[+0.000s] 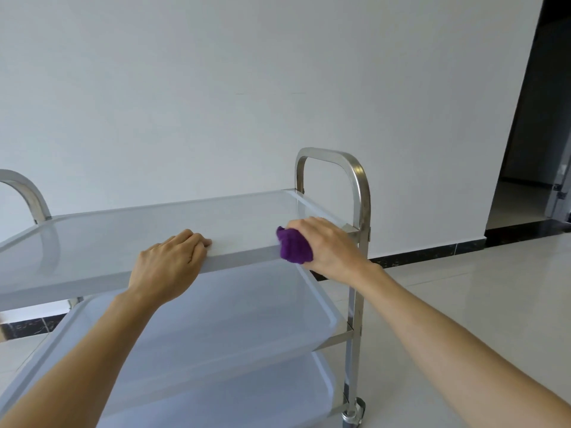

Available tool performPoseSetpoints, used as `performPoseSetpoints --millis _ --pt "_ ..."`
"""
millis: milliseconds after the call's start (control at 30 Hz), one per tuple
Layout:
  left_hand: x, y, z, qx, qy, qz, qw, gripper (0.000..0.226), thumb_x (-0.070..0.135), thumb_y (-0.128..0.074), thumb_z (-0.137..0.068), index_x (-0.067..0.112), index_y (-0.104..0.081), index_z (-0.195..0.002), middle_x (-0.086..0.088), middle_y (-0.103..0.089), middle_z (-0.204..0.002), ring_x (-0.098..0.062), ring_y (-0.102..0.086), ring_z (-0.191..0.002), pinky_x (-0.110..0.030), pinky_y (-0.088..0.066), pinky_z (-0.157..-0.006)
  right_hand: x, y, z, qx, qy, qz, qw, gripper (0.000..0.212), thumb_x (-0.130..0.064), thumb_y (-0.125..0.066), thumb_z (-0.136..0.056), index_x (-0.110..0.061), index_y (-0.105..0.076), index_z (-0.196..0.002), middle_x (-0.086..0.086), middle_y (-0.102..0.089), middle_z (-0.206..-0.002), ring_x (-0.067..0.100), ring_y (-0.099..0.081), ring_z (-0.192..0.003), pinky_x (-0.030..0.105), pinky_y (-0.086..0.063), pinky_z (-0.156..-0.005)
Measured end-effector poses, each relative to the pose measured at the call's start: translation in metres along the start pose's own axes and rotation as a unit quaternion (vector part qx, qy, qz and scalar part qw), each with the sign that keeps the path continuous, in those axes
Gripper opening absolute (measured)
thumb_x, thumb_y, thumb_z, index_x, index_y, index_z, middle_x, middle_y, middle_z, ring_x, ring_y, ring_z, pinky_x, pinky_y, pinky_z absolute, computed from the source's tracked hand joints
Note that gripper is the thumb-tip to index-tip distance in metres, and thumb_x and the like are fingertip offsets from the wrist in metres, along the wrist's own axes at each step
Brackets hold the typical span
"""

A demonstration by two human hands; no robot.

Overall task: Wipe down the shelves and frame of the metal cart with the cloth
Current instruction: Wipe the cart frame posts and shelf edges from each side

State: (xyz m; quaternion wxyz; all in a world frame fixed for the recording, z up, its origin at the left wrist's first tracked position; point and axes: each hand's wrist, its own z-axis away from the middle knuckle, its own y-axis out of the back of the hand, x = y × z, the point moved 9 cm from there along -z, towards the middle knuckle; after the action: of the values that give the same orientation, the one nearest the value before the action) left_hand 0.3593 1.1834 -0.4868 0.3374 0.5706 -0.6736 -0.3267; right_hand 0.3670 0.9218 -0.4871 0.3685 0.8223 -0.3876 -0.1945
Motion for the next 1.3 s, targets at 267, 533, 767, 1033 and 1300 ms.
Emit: performPoseSetpoints --millis 267,533,767,1033,1300 --pt "0.024 0.003 -0.026 -0.02 0.012 -0.038 0.999 0.026 0.028 -0.034 -0.097 0.022 -0.059 -0.097 0.004 -0.06 -0.103 -0.022 -0.05 -0.077 -0.032 -0.035 -0.071 0.049 0.012 0.024 0.021 -0.064 -0.053 0.996 0.064 -0.029 -0.083 -0.078 -0.026 -0.048 -0.132 -0.002 -0.055 -0.123 0.018 -0.057 -0.11 0.035 -0.054 -0.082" --pt "0.153 -0.033 -0.036 -0.077 -0.11 0.092 0.987 0.042 0.047 -0.035 -0.1 0.031 -0.046 -0.137 0.007 -0.045 -0.145 -0.02 -0.042 -0.132 -0.04 -0.032 -0.105 0.079 0.065 0.043 0.255 -0.185 -0.244 0.917 0.076 -0.032 -0.092 -0.066 -0.05 -0.044 -0.122 -0.02 -0.053 -0.122 0.002 -0.054 -0.114 0.016 -0.05 -0.085" --pt "0.175 -0.039 -0.011 0.068 -0.189 -0.009 0.98 0.036 0.038 -0.039 -0.099 0.024 -0.06 -0.125 0.01 -0.066 -0.122 -0.022 -0.064 -0.105 -0.038 -0.048 -0.08 0.113 0.048 0.055 0.249 -0.322 -0.264 0.874 0.084 -0.036 -0.091 -0.064 -0.033 -0.039 -0.13 -0.006 -0.046 -0.125 0.011 -0.052 -0.11 0.04 -0.057 -0.091" --pt "0.176 -0.035 -0.01 0.096 -0.193 -0.008 0.976 0.034 0.039 -0.044 -0.097 0.022 -0.064 -0.12 0.008 -0.069 -0.119 -0.024 -0.066 -0.102 -0.038 -0.051 -0.077 0.129 0.08 -0.043 0.2 -0.354 -0.14 0.903 0.067 -0.039 -0.078 -0.072 -0.025 -0.039 -0.125 -0.002 -0.045 -0.113 0.022 -0.053 -0.087 0.024 -0.035 -0.059" --pt "0.176 -0.037 -0.015 0.124 -0.192 0.0 0.974 0.033 0.038 -0.047 -0.096 0.02 -0.066 -0.115 0.005 -0.071 -0.114 -0.026 -0.068 -0.096 -0.038 -0.051 -0.071 0.137 0.05 0.009 0.235 -0.317 -0.286 0.873 0.055 -0.036 -0.077 -0.074 -0.031 -0.043 -0.118 -0.01 -0.059 -0.109 0.008 -0.062 -0.094 0.022 -0.053 -0.068"
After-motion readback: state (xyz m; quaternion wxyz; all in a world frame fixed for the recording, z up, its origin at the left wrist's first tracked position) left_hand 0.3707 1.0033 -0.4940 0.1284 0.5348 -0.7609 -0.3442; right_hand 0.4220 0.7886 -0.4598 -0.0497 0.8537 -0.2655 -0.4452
